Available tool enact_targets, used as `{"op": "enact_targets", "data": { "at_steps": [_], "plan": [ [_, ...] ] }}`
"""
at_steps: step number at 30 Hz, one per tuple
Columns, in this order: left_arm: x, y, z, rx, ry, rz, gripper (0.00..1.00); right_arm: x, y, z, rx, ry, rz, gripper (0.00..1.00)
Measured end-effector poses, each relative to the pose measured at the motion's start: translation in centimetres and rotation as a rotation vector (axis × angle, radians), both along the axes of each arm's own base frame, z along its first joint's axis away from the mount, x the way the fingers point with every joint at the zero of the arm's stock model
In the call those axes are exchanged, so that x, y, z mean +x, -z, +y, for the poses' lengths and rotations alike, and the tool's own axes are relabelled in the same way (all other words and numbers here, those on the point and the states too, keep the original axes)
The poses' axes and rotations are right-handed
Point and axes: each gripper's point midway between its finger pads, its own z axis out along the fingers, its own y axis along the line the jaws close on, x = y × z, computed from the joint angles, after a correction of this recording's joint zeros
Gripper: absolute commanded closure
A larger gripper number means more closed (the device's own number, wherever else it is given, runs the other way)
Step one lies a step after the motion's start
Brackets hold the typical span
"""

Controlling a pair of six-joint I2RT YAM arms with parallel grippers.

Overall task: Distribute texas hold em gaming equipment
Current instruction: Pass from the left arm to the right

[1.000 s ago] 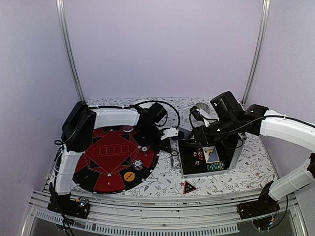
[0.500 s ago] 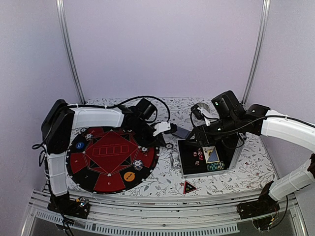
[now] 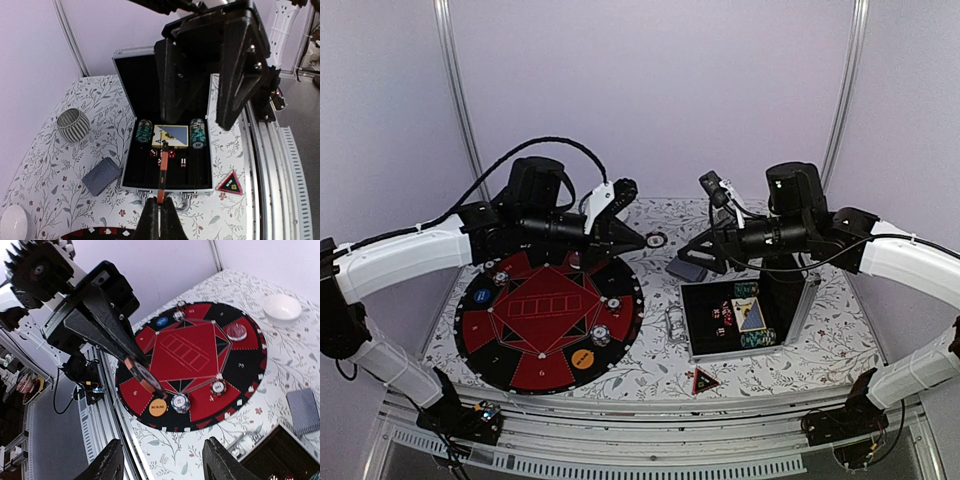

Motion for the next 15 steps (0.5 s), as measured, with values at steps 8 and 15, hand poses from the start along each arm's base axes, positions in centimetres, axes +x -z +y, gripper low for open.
{"op": "enact_targets", "data": {
  "at_steps": [8, 15],
  "plan": [
    [-1.7, -1.9, 0.1, -0.068, 0.027, 0.055, 1.0, -0.9, -3.3, 3.0, 0.088, -0.122, -0.163, 0.61],
    [-2.7, -2.2, -0.1, -0.082, 0.056, 0.076, 1.0, -0.7, -4.1, 4.1, 0.101, -0.152, -0.21, 0.79]
  ]
}}
